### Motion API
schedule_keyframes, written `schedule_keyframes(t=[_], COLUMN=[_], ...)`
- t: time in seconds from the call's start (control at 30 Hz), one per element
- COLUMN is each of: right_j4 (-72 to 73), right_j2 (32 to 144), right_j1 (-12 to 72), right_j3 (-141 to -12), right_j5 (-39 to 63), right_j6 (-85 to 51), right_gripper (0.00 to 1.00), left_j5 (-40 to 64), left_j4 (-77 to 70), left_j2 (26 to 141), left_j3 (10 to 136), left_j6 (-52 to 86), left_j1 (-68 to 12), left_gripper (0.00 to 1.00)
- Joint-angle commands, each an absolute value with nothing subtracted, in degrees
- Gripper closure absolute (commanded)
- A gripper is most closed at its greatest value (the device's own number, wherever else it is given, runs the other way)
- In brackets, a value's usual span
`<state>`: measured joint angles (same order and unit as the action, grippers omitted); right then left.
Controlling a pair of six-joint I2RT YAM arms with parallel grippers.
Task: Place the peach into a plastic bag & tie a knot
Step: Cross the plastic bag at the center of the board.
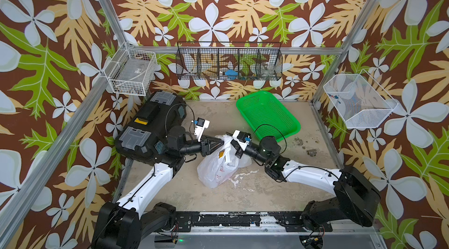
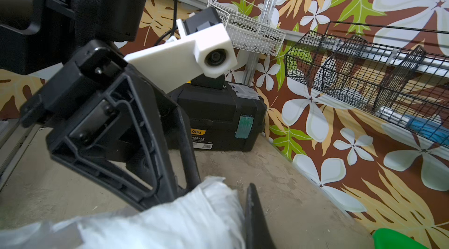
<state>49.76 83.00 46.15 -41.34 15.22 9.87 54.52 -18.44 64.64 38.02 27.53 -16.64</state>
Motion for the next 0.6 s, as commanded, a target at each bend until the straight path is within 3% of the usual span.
schedule_keyframes(t=[0.0, 0.27, 0.4, 0.57], right_j4=[52.1, 51.8, 52.8, 53.7], right_j2=[82.8, 82.8, 83.0, 84.3], right_j1=[46.3, 46.3, 46.3, 46.3], right_j3=[-41.3, -41.7, -41.1, -41.7], right_j5=[15.5, 12.8, 12.5, 12.5], right_j6=[10.4, 13.1, 14.0, 14.3], right_gripper=[0.94, 0.94, 0.94, 0.94], left_j5=[57.6, 58.5, 56.3, 57.7], left_j4=[-22.2, -12.5, -11.9, -18.4], left_j2=[65.9, 59.6, 60.8, 66.7], left_j3=[38.5, 40.2, 42.1, 42.4], left_j6=[33.0, 27.6, 27.1, 29.9], left_j1=[-16.4, -14.9, -11.9, -14.5], left_gripper=[0.65, 0.48, 0.48, 0.48])
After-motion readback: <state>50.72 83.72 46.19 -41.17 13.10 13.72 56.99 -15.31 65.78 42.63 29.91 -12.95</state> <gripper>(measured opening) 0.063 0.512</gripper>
